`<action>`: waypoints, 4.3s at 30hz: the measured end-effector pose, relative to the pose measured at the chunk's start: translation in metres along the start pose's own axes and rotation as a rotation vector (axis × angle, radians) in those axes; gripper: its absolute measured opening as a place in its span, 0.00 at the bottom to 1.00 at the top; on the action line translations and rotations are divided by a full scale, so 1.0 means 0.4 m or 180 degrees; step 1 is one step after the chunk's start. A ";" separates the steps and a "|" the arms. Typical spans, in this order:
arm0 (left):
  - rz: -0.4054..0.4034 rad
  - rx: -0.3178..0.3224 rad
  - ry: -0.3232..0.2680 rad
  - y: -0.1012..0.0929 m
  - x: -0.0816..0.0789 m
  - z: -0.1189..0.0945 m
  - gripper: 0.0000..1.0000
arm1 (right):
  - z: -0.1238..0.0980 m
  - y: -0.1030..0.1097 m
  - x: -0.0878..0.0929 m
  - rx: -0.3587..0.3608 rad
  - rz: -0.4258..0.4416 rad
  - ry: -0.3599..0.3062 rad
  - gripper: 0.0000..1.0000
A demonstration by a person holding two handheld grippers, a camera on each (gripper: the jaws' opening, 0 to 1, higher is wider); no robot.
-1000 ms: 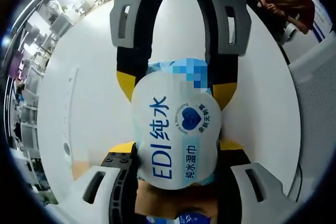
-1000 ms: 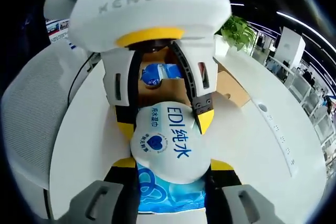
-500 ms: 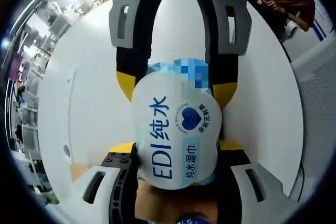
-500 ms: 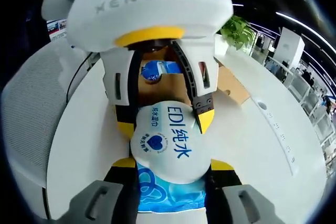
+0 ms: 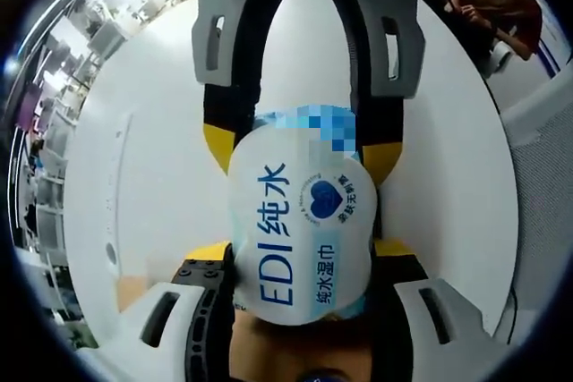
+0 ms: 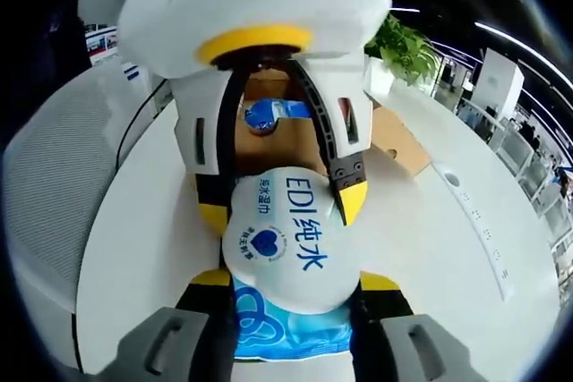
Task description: Operate the shoe box by opening the lid, removing the specified soft item, and placing it in the target area until the item is outside and the box remains undamaged.
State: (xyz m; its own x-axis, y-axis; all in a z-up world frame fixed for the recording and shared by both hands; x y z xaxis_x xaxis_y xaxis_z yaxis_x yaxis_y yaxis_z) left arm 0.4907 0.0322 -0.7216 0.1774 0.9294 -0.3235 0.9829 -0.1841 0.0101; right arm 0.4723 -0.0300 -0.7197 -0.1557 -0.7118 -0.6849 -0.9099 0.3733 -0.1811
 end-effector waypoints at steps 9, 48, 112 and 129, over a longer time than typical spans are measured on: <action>0.0008 -0.0035 -0.0087 -0.003 0.000 0.001 0.60 | 0.000 0.003 0.006 0.0024 0.0013 -0.0040 0.47; -0.0070 -0.0117 -0.0429 -0.020 -0.031 -0.071 0.70 | -0.030 0.010 -0.012 0.0211 0.0176 -0.0130 0.60; -0.0824 -0.0567 -0.0861 -0.038 0.189 -0.331 0.81 | -0.095 0.041 -0.276 0.0333 0.0192 -0.0382 0.67; -0.0898 -0.0592 -0.0622 -0.032 0.300 -0.322 0.69 | -0.041 0.061 -0.316 0.0278 0.0014 -0.0462 0.56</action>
State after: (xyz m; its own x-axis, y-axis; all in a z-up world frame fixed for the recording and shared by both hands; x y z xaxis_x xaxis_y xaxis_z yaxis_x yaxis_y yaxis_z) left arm 0.5059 0.1874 -0.6387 -0.0963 0.8535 -0.5121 0.9872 0.1477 0.0606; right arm 0.4633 0.0593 -0.6259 -0.0967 -0.6191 -0.7793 -0.8715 0.4310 -0.2342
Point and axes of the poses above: the point that each gripper's makers call its tool centre point, and the gripper's own axes: z roughly forward along the fingers, y roughly to its left, x roughly out of its underside, the point moved 5 cm from there along -z, roughly backward along the fingers, and after that the axes turned 9 degrees about x, right-handed, at the moved point
